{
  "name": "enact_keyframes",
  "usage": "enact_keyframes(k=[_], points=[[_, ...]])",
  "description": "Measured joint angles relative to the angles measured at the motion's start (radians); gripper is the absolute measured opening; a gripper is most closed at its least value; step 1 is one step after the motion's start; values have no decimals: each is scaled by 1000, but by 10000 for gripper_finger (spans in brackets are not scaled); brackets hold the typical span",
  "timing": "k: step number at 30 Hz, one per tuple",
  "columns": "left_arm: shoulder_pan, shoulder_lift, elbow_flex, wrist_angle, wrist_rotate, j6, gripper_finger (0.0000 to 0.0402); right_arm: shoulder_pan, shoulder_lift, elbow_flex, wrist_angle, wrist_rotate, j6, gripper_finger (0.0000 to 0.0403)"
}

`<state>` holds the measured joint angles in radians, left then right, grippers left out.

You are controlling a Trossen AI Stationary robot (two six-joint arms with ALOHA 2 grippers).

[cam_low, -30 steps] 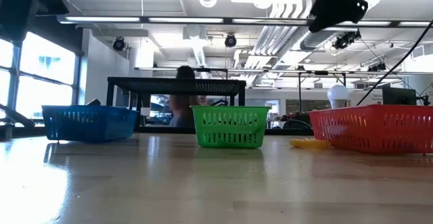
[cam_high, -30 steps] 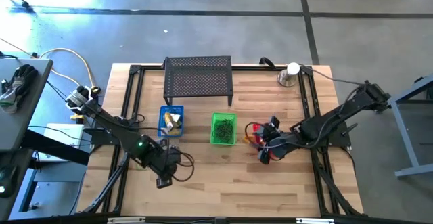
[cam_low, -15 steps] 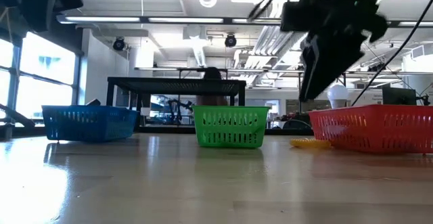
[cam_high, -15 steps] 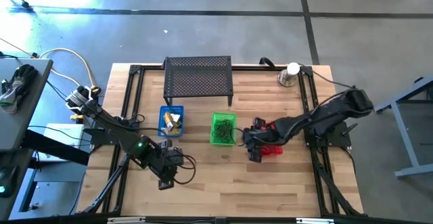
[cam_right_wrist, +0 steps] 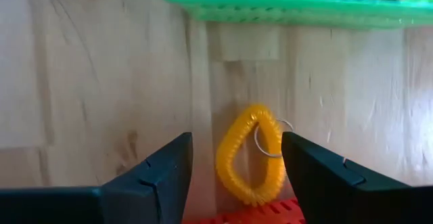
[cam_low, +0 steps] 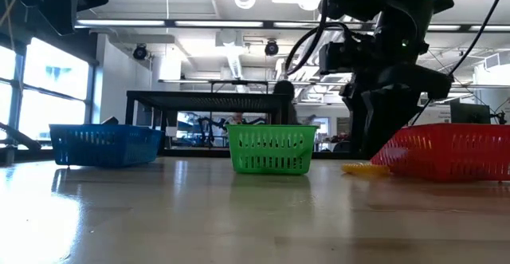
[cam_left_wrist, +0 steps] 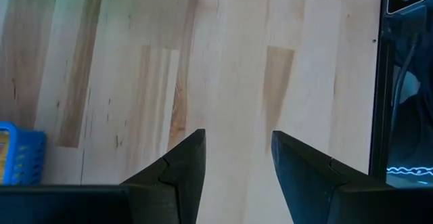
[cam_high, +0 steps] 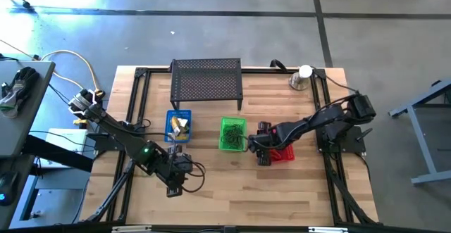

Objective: Pick & Place Office Desk Supplies
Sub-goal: Put the yellow spring keychain into the red bin

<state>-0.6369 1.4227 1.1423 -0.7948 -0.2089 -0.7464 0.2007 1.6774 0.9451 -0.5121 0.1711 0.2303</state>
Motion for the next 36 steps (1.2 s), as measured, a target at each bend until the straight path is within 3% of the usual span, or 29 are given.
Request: enact_keyframes(k=[6, 18, 26, 36], points=[[0, 0, -1, 3, -8, 25, 163, -27, 0, 0, 5, -76, -22, 215], [0, 0, -2, 18, -8, 25, 163, -39, 0, 0, -165, -40, 34, 215], [0, 0, -2, 18, -9, 44, 163, -24, -2, 0, -39, -44, -45, 215], [0, 0, -2, 18, -10, 44, 163, -27, 52, 0, -11, -71, -50, 215]])
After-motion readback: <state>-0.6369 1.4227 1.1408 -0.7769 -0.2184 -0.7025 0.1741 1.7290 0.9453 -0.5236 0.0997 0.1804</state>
